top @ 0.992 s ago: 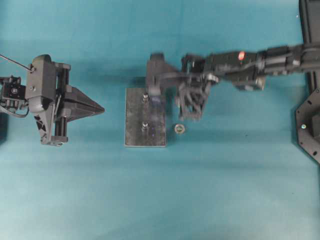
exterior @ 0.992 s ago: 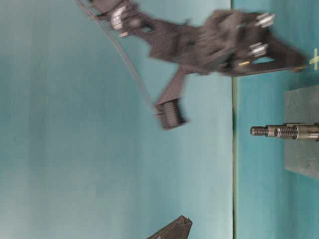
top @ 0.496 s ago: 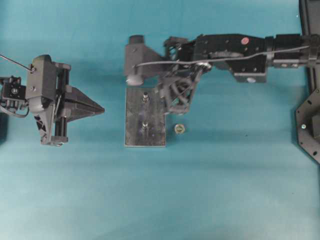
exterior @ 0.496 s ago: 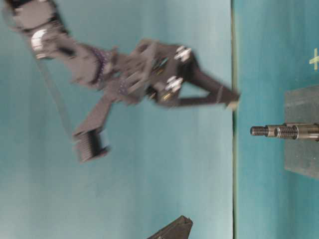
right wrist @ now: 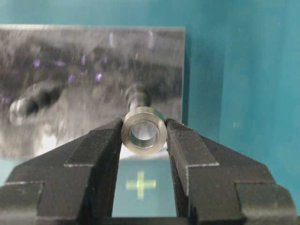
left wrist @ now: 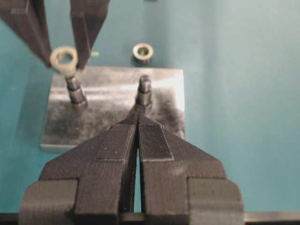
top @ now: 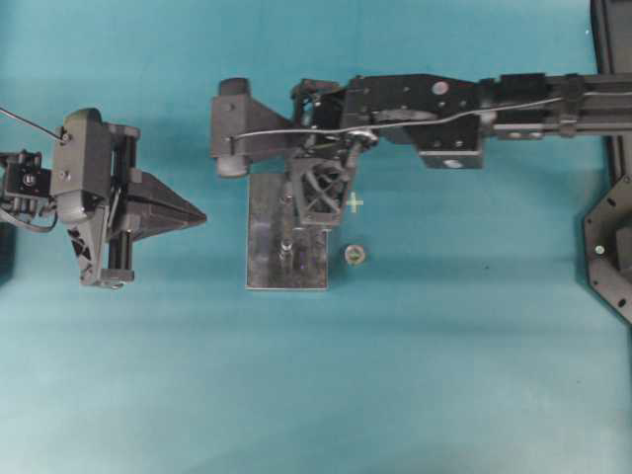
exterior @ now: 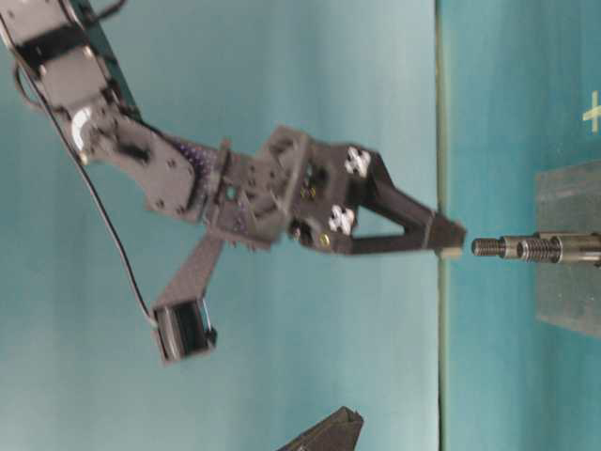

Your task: Insert the washer onto the shaft.

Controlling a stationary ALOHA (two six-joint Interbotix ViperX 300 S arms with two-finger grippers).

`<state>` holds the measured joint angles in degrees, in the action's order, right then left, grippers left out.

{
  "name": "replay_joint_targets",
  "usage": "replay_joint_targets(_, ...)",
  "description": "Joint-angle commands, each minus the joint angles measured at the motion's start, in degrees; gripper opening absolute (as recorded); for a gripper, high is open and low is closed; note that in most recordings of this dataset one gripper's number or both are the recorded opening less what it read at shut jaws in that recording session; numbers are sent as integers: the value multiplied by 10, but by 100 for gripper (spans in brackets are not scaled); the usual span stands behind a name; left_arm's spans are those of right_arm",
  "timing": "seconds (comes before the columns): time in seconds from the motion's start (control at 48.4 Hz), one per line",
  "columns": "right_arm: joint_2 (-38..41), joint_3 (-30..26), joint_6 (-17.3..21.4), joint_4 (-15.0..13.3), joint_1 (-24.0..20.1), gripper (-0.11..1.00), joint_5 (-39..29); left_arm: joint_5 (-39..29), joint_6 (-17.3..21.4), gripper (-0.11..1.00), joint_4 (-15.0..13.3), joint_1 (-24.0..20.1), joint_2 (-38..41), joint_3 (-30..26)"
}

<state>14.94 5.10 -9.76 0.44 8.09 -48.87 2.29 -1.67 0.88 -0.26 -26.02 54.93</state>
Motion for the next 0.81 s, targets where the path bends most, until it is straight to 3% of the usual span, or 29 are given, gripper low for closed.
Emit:
replay_joint_targets(0.0, -6, -21, -3, 1, -5, 35, -2, 5, 0, 0, 2, 0, -2, -10)
replay_joint_targets(0.785, 13, -25, 2, 1, -1, 35, -20, -9, 1, 0, 2, 4, -2, -11)
